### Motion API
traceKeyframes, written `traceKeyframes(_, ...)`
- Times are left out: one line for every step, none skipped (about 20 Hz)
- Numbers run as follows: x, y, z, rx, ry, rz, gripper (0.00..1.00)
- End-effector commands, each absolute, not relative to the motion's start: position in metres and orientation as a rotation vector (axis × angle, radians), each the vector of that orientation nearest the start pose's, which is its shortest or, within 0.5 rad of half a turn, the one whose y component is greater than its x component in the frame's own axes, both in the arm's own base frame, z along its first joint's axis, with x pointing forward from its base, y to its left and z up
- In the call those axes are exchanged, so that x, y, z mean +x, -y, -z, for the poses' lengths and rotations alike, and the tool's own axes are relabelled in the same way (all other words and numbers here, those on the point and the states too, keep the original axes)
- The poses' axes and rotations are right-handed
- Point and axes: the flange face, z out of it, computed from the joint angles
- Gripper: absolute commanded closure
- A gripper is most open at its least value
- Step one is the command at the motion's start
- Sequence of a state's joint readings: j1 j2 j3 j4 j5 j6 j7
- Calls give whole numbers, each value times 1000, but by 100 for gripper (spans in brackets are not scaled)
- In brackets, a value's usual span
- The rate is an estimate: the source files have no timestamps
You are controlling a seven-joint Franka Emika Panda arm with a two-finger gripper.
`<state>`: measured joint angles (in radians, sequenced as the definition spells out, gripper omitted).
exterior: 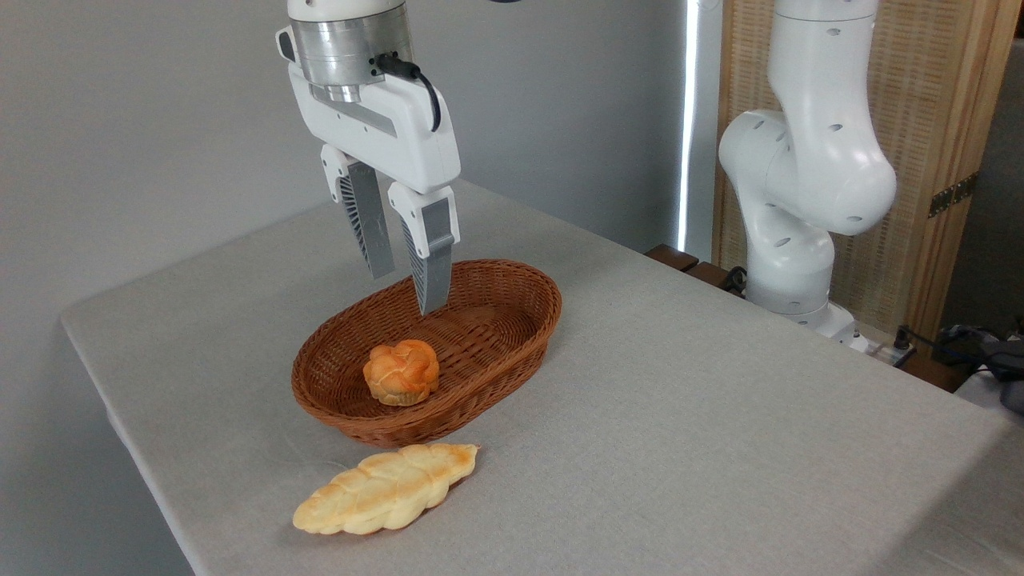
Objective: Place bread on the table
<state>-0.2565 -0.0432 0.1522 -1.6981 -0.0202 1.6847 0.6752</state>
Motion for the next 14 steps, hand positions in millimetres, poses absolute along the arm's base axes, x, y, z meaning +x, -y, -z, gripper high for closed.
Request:
traceKeyframes(546, 42, -605, -2935, -1164, 40, 0)
traceKeyframes(547, 45, -603, -2933, -1171, 36, 0)
traceKeyframes(547, 46, -603, -2931, -1170, 37, 0)
traceKeyframes(547, 47, -603, -2931, -1170, 35, 0)
traceKeyframes(547, 48, -603, -2930, -1172, 32, 0)
traceKeyframes(547, 47, -603, -2930, -1172, 32, 0)
traceKeyframes(547, 46, -603, -2931, -1170, 32, 0)
traceKeyframes(547, 46, -602, -2931, -1170, 30, 0)
traceKeyframes(547, 44, -602, -2933, -1166, 30, 0)
traceKeyframes(547, 46, -602, -2931, -1170, 30, 0)
traceKeyframes(547, 46, -602, -2931, -1170, 30, 0)
traceKeyframes(547, 46, -602, -2931, -1170, 30, 0)
traceKeyframes(547, 47, -602, -2930, -1170, 29, 0)
traceKeyframes(547, 47, -602, -2930, -1170, 29, 0)
